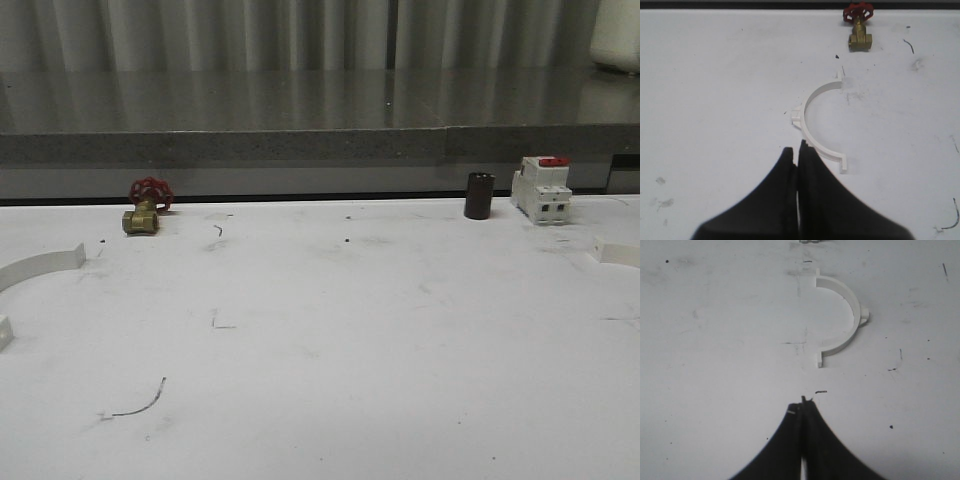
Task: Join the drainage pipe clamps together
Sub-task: 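Lower the left gripper onto the white half-ring clamp and close on its tab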
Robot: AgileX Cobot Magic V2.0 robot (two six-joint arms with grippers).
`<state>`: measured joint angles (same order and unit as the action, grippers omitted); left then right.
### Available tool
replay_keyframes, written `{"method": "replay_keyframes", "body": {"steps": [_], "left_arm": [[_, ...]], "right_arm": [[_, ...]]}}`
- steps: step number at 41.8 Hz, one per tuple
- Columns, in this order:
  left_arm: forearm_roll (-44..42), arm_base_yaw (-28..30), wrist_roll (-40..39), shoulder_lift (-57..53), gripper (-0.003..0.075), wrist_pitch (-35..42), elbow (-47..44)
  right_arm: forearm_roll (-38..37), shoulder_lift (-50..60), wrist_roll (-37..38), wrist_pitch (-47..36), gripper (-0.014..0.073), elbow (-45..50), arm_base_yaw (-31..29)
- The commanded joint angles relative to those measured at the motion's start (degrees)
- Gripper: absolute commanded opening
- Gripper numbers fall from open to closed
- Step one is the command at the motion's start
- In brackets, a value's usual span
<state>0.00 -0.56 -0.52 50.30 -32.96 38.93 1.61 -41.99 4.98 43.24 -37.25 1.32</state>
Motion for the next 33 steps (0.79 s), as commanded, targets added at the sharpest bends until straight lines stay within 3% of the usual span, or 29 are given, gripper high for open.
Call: {"method": "replay_keyframes", "body": {"steps": [1,5,8,15,18,33], "left_arm": [[0.6,0.0,-0.4,0.2,-0.0017,3.2,1.8],[0.6,0.0,0.5,0.2,0.0025,3.2,1.9],[0.6,0.0,1.1,0.2,0.0115,3.5,1.9],[0.6,0.0,1.1,0.4,0.0415,3.8,1.9],[1.4,0.0,1.1,0.5,0.0489,3.8,2.2],[1.5,0.0,1.2,13.5,0.0491,-8.4,15.2]], "right_arm": [[-1.1,-0.5,0.1,-3.2,0.0126,-1.6,-0.4],[-1.2,-1.1,0.1,-3.6,0.0307,-1.6,-0.4],[-1.2,-1.1,0.1,-4.0,0.0393,-1.6,-0.4],[-1.2,-1.1,0.1,-3.6,0.0420,-1.6,-0.4],[-1.2,-1.1,0.1,-3.4,0.0420,-1.6,-0.4],[-1.2,-1.1,0.1,-3.3,0.0420,-1.6,-0.4]]}}
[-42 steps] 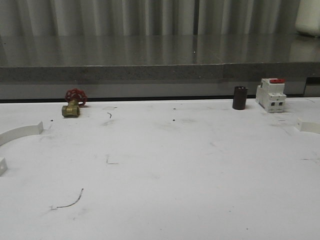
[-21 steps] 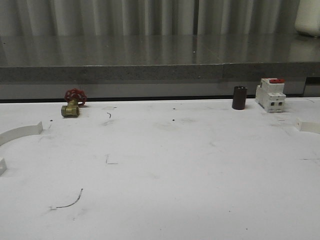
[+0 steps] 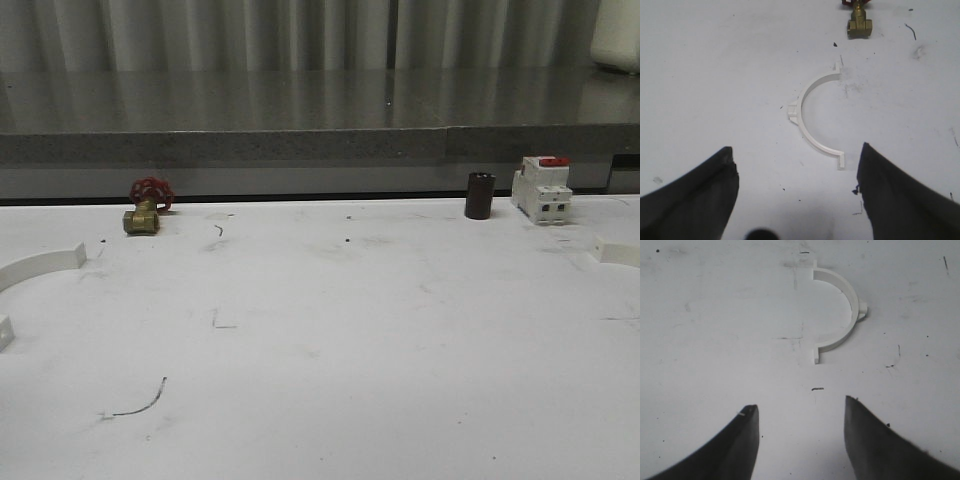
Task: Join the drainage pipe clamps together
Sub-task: 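Lower the left gripper onto the white half-ring clamp and close on its tab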
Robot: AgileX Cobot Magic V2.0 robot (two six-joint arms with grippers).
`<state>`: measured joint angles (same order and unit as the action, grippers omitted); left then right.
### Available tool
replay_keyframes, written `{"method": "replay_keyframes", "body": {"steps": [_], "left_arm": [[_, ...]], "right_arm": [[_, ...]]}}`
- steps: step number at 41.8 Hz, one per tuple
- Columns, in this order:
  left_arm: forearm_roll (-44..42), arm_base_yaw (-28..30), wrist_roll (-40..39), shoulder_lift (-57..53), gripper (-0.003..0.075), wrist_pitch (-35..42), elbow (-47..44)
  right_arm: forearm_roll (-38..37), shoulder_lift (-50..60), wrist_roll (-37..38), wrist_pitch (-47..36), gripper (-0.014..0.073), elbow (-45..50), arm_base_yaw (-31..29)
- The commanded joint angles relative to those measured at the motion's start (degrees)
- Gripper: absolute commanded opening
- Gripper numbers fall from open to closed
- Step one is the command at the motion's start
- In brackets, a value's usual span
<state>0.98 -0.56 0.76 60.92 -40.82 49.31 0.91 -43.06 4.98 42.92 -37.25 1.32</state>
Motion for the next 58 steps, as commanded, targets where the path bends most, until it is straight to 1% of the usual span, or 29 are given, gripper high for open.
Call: {"method": "replay_keyframes", "body": {"steps": [1,7,16,28,38,58], "left_arm": [[0.6,0.0,-0.1,4.4,0.0491,-1.3,6.0],[1.0,0.0,-0.1,12.2,0.0491,-4.6,11.4],[1.0,0.0,-0.1,23.4,0.0491,-4.6,16.7],[1.2,0.0,-0.1,34.5,0.0491,-3.5,20.0],[1.2,0.0,-0.1,39.7,0.0491,0.7,20.0],[2.1,0.0,-0.1,44.0,0.0491,6.0,20.0]], "right_arm": [[-0.5,0.0,0.1,-3.0,0.0420,-1.6,-0.4],[-0.5,0.0,0.1,-3.0,0.0420,-1.6,-0.4],[-0.5,0.0,0.1,-3.0,0.0420,-1.6,-0.4],[-0.5,0.0,0.1,-3.0,0.0420,-1.6,-0.4],[-0.5,0.0,0.1,-3.0,0.0420,-1.6,-0.4],[-0.5,0.0,0.1,-3.0,0.0420,-1.6,-0.4]]}}
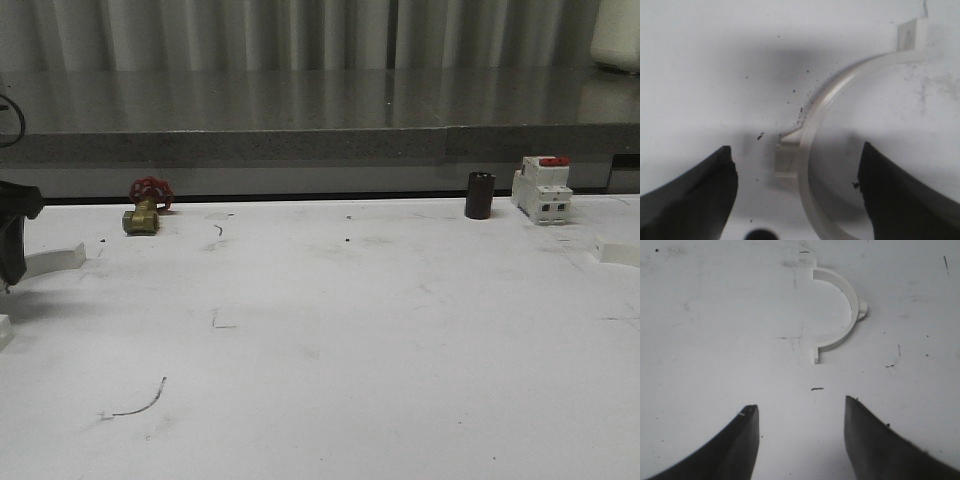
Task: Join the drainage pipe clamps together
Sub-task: 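Lower the left gripper onto the white half-ring clamp and close on its tab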
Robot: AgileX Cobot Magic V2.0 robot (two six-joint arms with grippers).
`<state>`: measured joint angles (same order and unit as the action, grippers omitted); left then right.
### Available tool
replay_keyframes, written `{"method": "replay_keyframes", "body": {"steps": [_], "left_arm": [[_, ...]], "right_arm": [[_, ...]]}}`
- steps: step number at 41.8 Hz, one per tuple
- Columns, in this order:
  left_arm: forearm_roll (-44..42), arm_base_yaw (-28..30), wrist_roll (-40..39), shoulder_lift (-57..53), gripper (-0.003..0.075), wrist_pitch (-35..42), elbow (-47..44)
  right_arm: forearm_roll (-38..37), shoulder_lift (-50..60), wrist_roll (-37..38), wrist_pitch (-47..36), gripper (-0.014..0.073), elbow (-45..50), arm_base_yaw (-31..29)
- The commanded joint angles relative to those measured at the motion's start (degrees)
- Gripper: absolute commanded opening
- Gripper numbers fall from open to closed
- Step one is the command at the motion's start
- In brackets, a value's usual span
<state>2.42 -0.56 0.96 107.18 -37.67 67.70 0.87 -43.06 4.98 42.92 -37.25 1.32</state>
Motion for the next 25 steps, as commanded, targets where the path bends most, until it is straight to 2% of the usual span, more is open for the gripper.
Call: {"method": "replay_keyframes", "body": {"steps": [1,25], "left_arm": [[0.8,0.0,-0.3,-2.3,0.0491,3.0,1.6],[2.4,0.0,-0.3,-0.1,0.0491,2.9,1.6]], "right_arm": [[-0.4,0.0,0.1,-3.0,0.0420,-1.6,-0.4],[-0.4,0.0,0.1,-3.0,0.0420,-1.6,-0.4]]}}
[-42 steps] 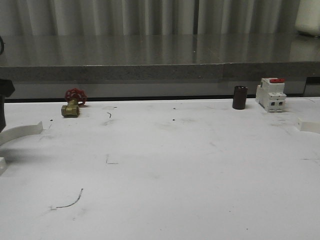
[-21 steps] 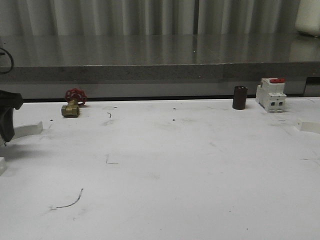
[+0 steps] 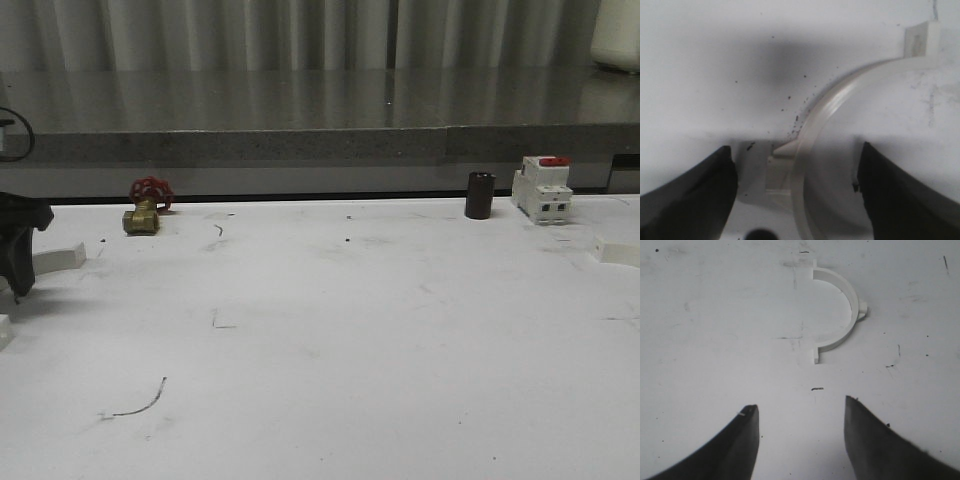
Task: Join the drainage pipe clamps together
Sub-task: 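Lower the left gripper onto the white half-ring clamp and close on its tab, then lift the half-ring clamp with the left gripper and carry it to table center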
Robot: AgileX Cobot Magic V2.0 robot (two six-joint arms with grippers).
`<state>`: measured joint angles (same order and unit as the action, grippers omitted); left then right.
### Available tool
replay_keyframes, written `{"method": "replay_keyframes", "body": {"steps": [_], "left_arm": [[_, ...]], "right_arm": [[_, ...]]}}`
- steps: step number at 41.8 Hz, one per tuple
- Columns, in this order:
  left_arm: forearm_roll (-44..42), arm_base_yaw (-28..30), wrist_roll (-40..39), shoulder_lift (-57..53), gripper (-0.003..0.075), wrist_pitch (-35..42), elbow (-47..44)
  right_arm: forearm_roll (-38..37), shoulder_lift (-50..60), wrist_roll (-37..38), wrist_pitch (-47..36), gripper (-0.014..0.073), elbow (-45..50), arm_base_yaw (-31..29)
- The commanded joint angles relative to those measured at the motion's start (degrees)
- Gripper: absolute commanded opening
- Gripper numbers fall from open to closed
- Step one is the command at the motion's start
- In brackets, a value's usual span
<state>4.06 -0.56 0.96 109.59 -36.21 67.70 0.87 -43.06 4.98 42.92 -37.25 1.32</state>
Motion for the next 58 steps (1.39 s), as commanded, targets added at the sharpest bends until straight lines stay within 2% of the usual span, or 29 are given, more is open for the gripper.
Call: {"method": "replay_keyframes", "body": {"steps": [1,8,19,33,41,46,58], "left_arm": [[0.7,0.0,-0.3,-2.4,0.0491,1.4,1.6],[0.8,0.0,-0.3,-2.0,0.0472,1.1,1.6],[0.8,0.0,-0.3,-1.9,0.0252,1.7,1.6],[0.7,0.0,-0.3,-1.9,0.0086,1.0,1.8],[0.8,-0.6,-0.3,-3.6,0.0041,-4.1,5.0],[0.8,-3.1,-0.3,-6.3,0.0038,-6.9,8.3],[0.8,-15.5,-0.3,-8.9,0.0039,-12.2,19.5]], "right_arm": [[-0.4,0.0,0.1,-3.0,0.0420,-1.6,-0.4],[-0.4,0.0,0.1,-3.0,0.0420,-1.6,-0.4],[-0.4,0.0,0.1,-3.0,0.0420,-1.6,-0.4],[-0.4,0.0,0.1,-3.0,0.0420,-1.6,-0.4],[-0.4,0.0,0.1,-3.0,0.0420,-1.6,-0.4],[-0.4,0.0,0.1,-3.0,0.0420,-1.6,-0.4],[-0.4,0.0,0.1,-3.0,0.0420,-1.6,-0.4]]}}
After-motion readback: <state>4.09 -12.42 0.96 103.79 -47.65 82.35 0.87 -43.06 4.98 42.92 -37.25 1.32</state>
